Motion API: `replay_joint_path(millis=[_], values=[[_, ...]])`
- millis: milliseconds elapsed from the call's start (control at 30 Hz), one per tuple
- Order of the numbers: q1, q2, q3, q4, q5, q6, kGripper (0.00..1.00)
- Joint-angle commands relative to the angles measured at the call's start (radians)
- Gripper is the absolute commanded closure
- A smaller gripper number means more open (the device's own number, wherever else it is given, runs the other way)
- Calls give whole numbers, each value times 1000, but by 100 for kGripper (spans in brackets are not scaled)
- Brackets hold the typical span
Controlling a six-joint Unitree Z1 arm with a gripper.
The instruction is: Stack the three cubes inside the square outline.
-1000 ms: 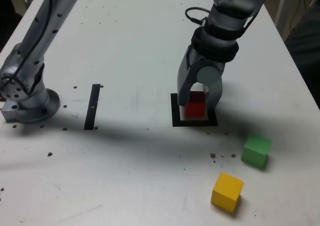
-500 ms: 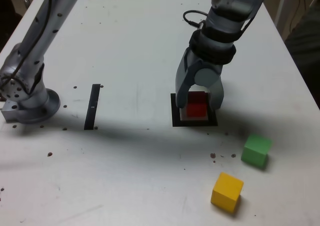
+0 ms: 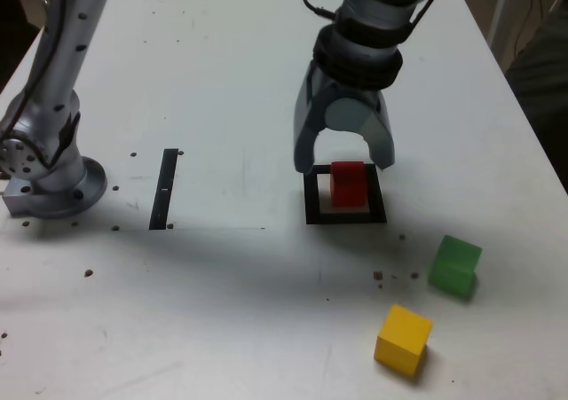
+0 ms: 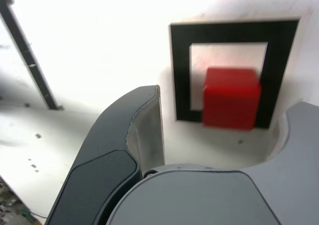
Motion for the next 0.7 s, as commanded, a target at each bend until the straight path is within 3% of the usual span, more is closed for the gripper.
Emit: replay_joint_path(millis=[0, 233, 667], values=[[-37, -17, -31, 22, 19, -9, 0], [-159, 4, -169, 110, 49, -25, 0], [-342, 108, -347, 150, -2, -85, 0]])
